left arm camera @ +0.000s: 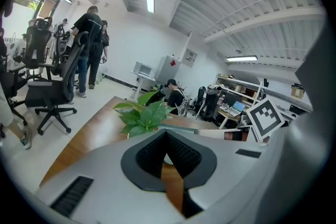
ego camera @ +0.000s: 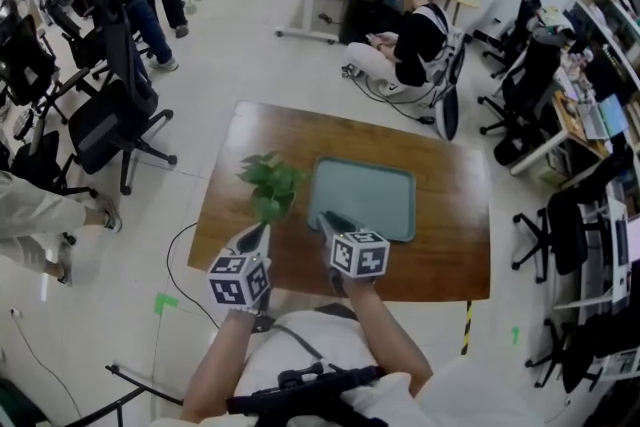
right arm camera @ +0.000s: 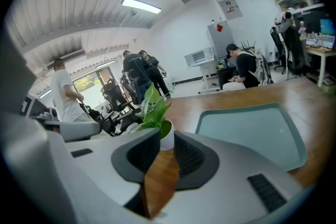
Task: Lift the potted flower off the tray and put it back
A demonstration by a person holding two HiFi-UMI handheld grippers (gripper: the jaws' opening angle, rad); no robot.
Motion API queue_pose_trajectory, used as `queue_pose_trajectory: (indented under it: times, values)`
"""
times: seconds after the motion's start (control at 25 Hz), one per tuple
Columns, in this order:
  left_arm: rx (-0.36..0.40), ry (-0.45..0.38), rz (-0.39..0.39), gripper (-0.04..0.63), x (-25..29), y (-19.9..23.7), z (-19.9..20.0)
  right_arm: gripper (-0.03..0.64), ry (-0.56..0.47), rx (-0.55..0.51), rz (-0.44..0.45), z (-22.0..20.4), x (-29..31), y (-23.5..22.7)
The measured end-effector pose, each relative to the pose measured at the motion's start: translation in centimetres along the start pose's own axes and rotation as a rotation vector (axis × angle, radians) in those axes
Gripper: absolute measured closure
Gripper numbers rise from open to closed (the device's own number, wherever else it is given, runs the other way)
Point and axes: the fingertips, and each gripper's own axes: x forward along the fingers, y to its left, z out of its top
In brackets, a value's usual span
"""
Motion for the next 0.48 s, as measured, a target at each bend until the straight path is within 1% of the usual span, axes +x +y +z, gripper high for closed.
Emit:
queue_pose_trajectory:
  times: [0.08, 0.24, 0.28, 0.32, 0.48]
  values:
    - [-0.012, -0.002, 0.005, 0.598, -0.1, 0.2, 0.1, 0.512, 0.003, 0.015, 0.008, 0.3, 0.8, -0.2]
    - [-0.014, -0.005, 0.013, 0.600, -0.2, 0.4, 0.3, 0.509, 0.047, 0.092, 0.031, 0.2, 4.1, -1.4]
    - [-0.016, -0.005, 0.013, 0.600, -0.2, 0.4, 0.3, 0.498, 0.059, 0.108, 0.042, 0.3, 5.0, -1.5]
    - [-0.018, -0.005, 0.014, 0.600, -0.2, 0.5, 0.4, 0.489, 0.069, 0.117, 0.050, 0.4, 5.8, -1.6]
    - [-0.009, 0.000, 0.020, 0.600, -0.2, 0.4, 0.5, 0.489, 0.098, 0.111, 0.061, 0.8, 8.4, -2.2]
